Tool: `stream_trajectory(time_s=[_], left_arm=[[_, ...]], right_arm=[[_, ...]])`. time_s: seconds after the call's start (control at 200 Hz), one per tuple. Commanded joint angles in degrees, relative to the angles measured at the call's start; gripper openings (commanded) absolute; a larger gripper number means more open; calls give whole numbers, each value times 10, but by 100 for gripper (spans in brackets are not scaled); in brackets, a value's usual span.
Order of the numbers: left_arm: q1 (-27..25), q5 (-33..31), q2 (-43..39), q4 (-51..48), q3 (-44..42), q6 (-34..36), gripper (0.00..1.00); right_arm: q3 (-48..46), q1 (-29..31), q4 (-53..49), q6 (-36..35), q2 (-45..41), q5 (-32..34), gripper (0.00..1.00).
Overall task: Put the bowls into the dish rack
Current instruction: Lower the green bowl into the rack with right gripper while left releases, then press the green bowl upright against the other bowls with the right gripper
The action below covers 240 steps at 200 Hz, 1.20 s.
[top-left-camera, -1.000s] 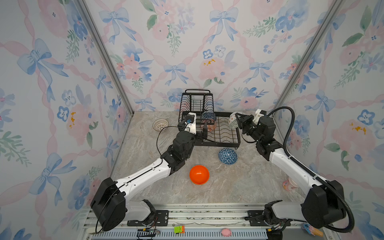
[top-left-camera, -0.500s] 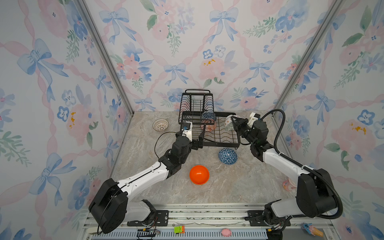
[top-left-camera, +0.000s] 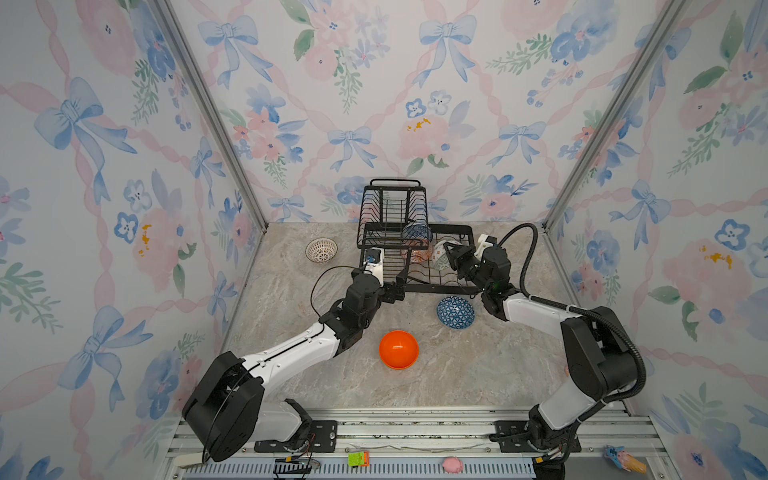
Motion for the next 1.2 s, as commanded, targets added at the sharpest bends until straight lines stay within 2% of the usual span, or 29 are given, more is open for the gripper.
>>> stream_trajectory(time_s=[0.0, 0.18, 0.34, 0.67, 0.92, 1.195], left_arm=[[6, 8, 12, 0, -8, -1, 98], [11, 8, 11, 0, -10, -3, 98], [16, 7, 19, 0, -7, 2, 98], [27, 13, 29, 0, -7, -3, 98], [34, 13, 30, 1, -9, -2, 98], [36, 15, 37, 0, -9, -5, 98]], right_arm=[[20, 10, 71, 11, 25, 3, 0], [38, 17, 106, 29, 77, 1, 0], [66, 27, 95, 18, 102, -2, 0], [114, 45, 137, 55, 181, -6, 0], [153, 56, 118, 44, 207, -3, 0], [177, 61, 137, 75, 249, -2, 0]])
